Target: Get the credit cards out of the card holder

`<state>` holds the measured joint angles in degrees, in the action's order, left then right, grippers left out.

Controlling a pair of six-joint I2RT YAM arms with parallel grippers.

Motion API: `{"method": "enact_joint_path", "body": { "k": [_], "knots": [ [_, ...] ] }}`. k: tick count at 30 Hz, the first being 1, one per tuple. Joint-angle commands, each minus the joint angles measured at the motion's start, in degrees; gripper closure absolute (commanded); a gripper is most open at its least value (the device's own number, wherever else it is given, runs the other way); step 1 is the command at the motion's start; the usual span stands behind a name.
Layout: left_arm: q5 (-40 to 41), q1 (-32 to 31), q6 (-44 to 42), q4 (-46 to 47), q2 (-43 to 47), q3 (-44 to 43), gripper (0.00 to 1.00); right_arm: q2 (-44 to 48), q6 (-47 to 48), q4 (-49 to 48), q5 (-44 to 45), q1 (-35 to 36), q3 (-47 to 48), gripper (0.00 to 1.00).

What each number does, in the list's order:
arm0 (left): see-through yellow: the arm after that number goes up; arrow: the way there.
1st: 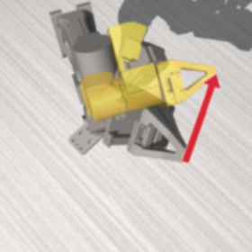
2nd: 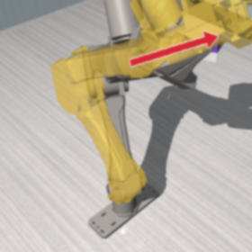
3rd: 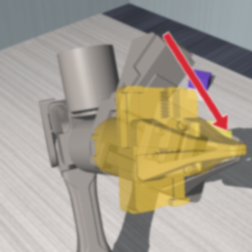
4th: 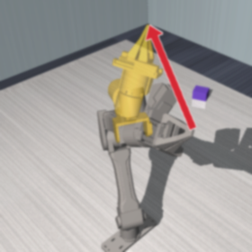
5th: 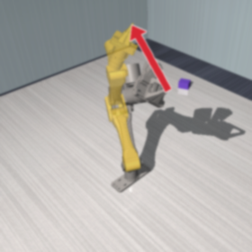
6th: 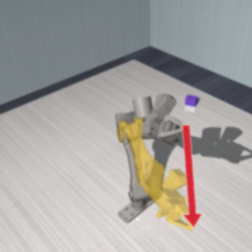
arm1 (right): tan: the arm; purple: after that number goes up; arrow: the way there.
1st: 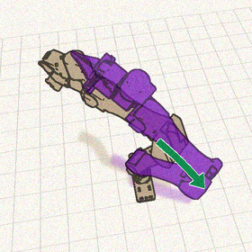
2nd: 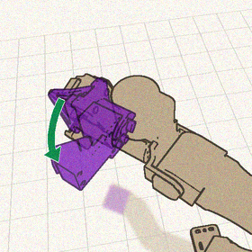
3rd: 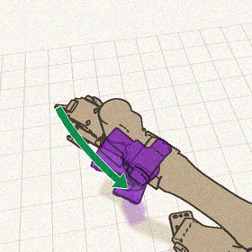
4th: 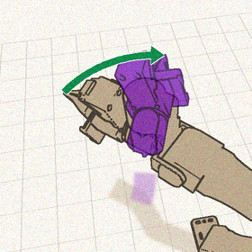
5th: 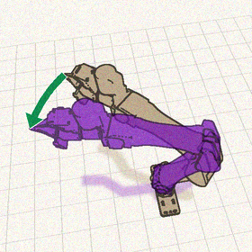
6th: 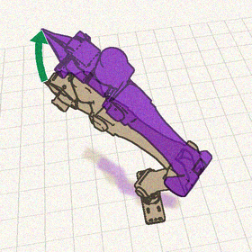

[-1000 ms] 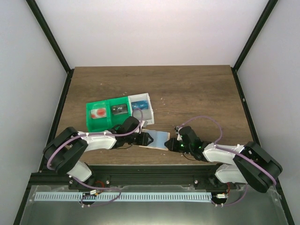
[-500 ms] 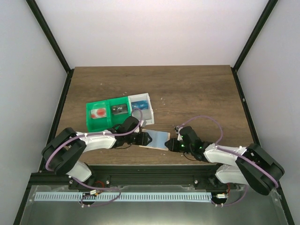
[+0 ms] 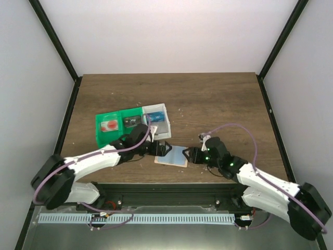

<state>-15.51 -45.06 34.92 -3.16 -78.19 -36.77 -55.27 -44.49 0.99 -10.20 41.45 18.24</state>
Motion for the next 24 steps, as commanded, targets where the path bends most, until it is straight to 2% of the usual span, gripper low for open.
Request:
{"method": "enact_joint_path", "body": {
  "k": [1, 3, 6, 12, 18, 24],
  "knots": [
    [6.61, -0.18, -3.18, -5.41, 9.33, -5.50, 0.07, 8.87, 1.44, 9.89, 7.58, 0.25, 7.08, 0.27],
    [9.95, -0.07, -4.39, -8.30, 13.13, -7.57, 0.06, 12.12, 1.78, 14.13, 10.21, 0.21, 9.81, 0.14],
    [16.05, 0.00, -6.50, -13.19, 18.41, -10.82, 0.00, 16.18, 2.54, 18.79, 13.79, 0.19, 14.27, 0.01],
    [24.38, 0.00, -8.62, -20.41, 26.32, -16.15, 0.00, 21.04, 4.58, 25.20, 19.19, 0.12, 22.08, 0.00],
    [22.55, 0.02, -9.32, -18.34, 33.85, -15.64, 0.00, 23.12, 5.55, 28.75, 22.11, 0.12, 27.40, 0.00],
    [21.84, 0.02, -8.31, -18.20, 38.14, -13.36, 0.00, 26.00, 4.49, 29.17, 23.94, 0.14, 27.88, 0.00]
  ]
}}
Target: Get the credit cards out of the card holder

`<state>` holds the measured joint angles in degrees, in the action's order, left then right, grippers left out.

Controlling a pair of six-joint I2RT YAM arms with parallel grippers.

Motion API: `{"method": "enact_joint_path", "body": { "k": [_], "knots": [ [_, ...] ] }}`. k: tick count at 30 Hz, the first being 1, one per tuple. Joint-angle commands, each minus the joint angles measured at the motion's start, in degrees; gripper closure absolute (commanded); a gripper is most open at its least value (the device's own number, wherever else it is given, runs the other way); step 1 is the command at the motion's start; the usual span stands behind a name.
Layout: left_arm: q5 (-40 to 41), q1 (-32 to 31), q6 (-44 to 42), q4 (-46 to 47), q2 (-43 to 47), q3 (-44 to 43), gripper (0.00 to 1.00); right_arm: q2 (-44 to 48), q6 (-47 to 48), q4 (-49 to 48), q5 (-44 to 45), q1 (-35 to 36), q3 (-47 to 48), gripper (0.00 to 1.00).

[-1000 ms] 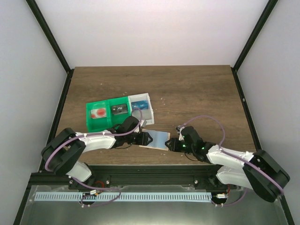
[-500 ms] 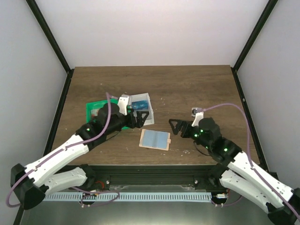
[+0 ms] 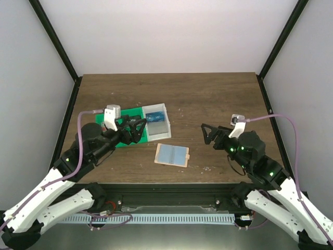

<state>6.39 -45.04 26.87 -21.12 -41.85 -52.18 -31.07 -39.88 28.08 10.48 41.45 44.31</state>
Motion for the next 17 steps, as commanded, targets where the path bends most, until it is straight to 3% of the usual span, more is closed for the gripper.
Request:
{"method": "enact_joint_path", "body": {
  "k": [1, 17],
  "knots": [
    [0.17, 0.02, -0.37, -0.23, 2.25, 2.53, 0.00, 2.46, -0.33, 2.00, 3.97, 0.13, 1.24, 0.00],
    [1.61, -0.04, -0.71, 1.20, 5.36, 5.93, 0.00, 4.70, -1.85, 0.56, 3.66, 0.12, -2.81, 0.00]
  ]
}}
